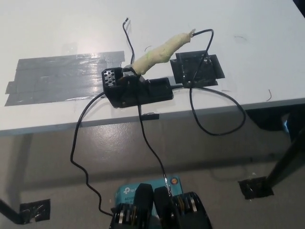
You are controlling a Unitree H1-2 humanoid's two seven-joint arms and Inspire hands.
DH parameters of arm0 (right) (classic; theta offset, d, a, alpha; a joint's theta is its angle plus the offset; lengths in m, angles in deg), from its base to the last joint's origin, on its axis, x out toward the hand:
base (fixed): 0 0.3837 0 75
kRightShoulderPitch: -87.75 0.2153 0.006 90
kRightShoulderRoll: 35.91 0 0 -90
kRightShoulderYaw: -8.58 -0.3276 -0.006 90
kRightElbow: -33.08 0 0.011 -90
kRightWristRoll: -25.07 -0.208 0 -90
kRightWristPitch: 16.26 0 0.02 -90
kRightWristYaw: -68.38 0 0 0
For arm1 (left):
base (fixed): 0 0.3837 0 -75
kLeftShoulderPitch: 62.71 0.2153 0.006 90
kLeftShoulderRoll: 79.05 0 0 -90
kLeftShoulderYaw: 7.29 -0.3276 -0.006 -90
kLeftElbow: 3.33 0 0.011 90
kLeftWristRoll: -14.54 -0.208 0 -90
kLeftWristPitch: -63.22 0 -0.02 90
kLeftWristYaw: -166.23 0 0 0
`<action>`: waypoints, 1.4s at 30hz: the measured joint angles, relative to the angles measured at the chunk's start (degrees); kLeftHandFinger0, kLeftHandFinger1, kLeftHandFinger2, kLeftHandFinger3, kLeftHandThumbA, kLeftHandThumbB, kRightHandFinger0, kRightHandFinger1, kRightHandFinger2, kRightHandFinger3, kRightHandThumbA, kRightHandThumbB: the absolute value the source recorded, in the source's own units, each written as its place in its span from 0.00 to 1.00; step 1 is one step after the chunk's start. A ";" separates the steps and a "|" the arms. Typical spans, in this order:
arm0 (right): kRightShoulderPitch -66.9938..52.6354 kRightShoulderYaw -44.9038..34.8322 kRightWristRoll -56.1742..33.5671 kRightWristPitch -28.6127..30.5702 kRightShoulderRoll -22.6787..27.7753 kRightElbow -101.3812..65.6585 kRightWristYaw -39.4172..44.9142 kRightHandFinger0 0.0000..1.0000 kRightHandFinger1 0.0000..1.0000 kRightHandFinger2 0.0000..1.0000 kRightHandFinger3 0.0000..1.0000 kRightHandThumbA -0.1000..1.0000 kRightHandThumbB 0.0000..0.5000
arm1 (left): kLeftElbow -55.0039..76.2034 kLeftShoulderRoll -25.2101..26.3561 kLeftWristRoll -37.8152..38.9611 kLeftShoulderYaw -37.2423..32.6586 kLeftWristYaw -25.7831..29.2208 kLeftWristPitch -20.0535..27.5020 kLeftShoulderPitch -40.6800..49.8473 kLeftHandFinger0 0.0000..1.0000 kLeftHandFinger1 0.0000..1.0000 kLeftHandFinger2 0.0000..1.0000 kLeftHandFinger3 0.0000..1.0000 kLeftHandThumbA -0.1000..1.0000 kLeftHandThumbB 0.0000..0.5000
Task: The robot uses its right hand to grab the soldering gun kept on the middle of the table and pulls it out of its base and keep it on the right side of the base
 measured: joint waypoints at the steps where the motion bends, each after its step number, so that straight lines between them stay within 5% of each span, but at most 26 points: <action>1: 1.43 -1.01 0.24 -0.07 0.02 -0.40 -0.10 1.00 1.00 1.00 1.00 0.44 0.25 | 0.04 -0.02 -0.09 0.02 -0.06 -0.03 -0.08 1.00 1.00 1.00 1.00 0.62 0.30; 10: 24.06 -3.97 5.84 -0.28 -5.03 -3.15 1.41 1.00 1.00 1.00 1.00 0.56 0.49 | 0.05 -0.13 -0.68 0.11 -0.09 -0.09 -0.26 1.00 1.00 1.00 1.00 0.62 0.32; 14: 32.77 0.10 10.70 -0.45 -8.69 -2.86 3.09 1.00 1.00 1.00 1.00 0.54 0.54 | 0.04 -0.31 -0.82 0.18 -0.09 -0.10 -0.42 1.00 1.00 1.00 1.00 0.63 0.31; 20: 45.32 11.04 17.34 -0.62 -11.46 0.19 5.95 1.00 1.00 1.00 1.00 0.66 0.64 | 0.05 -0.32 -0.98 0.22 -0.13 -0.13 -0.54 1.00 1.00 1.00 1.00 0.63 0.31; 34: 61.92 30.63 25.33 3.17 -16.04 17.84 8.35 1.00 1.00 1.00 1.00 0.55 0.53 | 0.31 -0.31 -1.92 0.80 -2.56 -0.28 -0.75 1.00 1.00 1.00 1.00 0.63 0.31; 42: 65.55 36.76 28.41 8.27 -17.66 22.62 8.61 1.00 1.00 1.00 1.00 0.52 0.57 | 0.80 -0.32 -2.84 1.09 -3.37 -0.30 -0.78 1.00 1.00 1.00 1.00 0.62 0.30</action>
